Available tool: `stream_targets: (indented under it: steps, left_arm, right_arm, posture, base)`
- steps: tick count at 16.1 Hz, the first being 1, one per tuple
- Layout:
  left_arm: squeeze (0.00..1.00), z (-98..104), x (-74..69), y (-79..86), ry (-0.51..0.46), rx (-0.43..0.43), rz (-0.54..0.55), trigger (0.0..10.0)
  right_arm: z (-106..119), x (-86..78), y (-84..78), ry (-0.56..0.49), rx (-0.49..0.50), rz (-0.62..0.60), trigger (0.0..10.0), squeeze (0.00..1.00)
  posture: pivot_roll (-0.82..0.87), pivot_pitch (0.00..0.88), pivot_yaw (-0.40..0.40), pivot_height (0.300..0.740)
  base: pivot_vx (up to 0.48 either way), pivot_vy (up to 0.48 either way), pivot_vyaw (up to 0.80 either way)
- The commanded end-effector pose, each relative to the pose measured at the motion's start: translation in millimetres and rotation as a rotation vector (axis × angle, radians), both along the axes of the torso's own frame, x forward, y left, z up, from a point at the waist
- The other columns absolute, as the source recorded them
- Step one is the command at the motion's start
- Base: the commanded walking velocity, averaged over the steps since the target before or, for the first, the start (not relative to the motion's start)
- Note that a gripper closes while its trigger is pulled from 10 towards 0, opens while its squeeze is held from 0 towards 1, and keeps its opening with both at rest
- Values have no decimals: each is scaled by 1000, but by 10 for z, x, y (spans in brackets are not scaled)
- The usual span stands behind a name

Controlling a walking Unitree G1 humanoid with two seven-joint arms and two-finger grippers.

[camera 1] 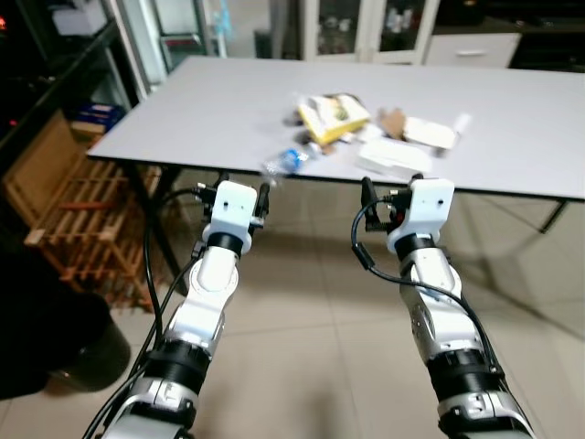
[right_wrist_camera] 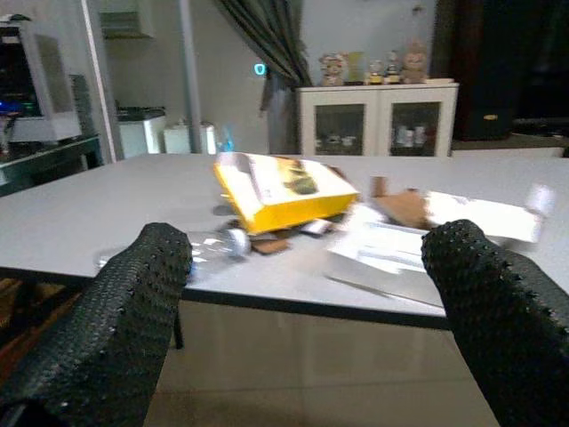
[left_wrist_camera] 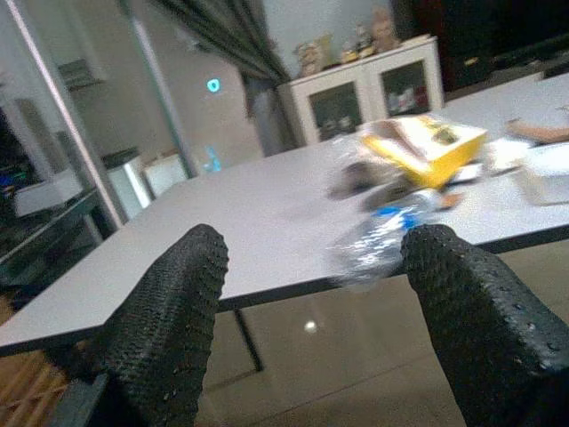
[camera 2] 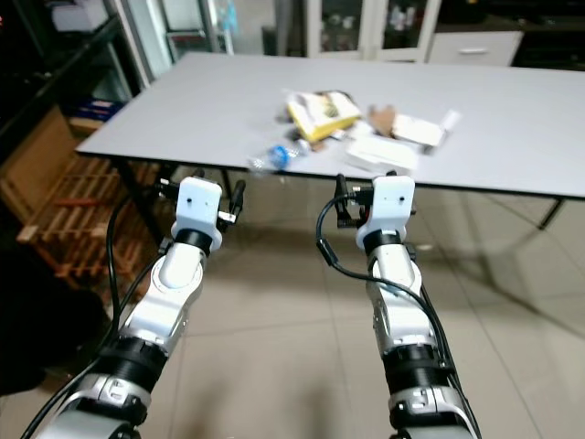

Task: Picking trash to rubbish bin

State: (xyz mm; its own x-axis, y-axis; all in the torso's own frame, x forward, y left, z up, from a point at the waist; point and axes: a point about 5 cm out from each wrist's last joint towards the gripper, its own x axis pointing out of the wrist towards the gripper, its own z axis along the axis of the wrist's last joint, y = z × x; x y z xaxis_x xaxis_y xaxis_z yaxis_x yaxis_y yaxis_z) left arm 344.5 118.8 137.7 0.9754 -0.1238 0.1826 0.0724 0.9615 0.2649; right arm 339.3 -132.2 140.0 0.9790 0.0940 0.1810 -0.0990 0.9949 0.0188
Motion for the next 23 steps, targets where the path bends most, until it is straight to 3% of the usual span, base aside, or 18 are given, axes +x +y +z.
stream_targets:
  steps: [1,7,23]
  left_arm:
    - [0,25,16,68,-7,6,24,10000]
    - [0,15,15,77,-3,6,28,10000]
    - [0,32,23,52,-8,8,18,10000]
  right_arm:
    - [51,12,68,-15,10,21,10000,0]
    - [28,15,93,3,-12,71,10000,0]
    - [25,28,92,9,-9,65,10000,0]
  posture:
    - [17,24,30,740]
    - [25,36,22,740]
    - [26,43,19,740]
  base:
    - [469,0,0]
    - [464,0,0]
    - [425,0,0]
